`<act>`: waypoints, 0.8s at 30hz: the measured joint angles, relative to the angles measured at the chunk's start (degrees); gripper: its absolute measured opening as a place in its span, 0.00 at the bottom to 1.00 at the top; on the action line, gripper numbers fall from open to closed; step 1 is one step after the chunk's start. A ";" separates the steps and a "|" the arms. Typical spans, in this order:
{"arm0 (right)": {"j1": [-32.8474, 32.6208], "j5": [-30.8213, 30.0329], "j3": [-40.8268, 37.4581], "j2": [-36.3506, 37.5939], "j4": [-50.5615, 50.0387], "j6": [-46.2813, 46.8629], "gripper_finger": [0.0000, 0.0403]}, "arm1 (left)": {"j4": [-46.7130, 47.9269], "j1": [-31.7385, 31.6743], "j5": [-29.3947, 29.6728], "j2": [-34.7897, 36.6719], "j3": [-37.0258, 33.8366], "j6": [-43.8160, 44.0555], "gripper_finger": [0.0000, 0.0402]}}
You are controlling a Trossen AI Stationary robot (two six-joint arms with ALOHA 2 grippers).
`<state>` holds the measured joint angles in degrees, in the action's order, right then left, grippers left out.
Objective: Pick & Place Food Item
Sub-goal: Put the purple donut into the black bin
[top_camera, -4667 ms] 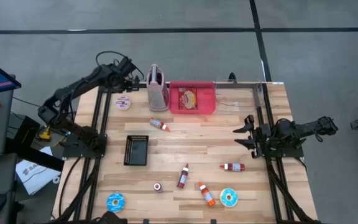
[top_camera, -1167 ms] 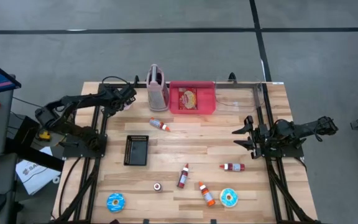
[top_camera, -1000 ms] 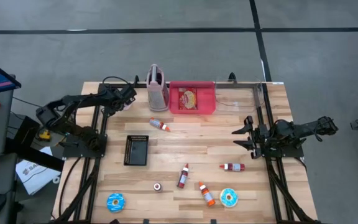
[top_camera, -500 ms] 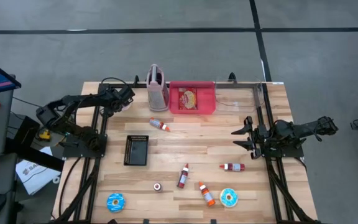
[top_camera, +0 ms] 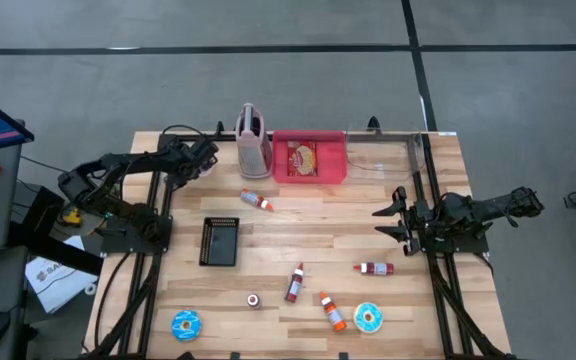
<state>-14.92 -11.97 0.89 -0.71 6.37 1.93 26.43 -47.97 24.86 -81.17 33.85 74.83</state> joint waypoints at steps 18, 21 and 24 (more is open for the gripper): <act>0.00 -0.09 0.00 0.00 -0.38 -0.12 0.43 | -2.90 -0.83 0.83 -0.02 0.00 -5.05 0.75; 0.00 -0.09 0.00 0.00 -0.39 -0.20 0.43 | -2.86 -1.31 0.84 -0.02 0.00 -5.00 0.73; 0.00 -0.11 0.00 0.00 -0.39 -0.22 0.43 | -2.90 -1.31 0.85 -0.02 0.00 -4.98 0.68</act>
<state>-14.92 -12.08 0.89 -0.71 5.98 1.72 23.53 -49.28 25.71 -81.19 33.85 69.84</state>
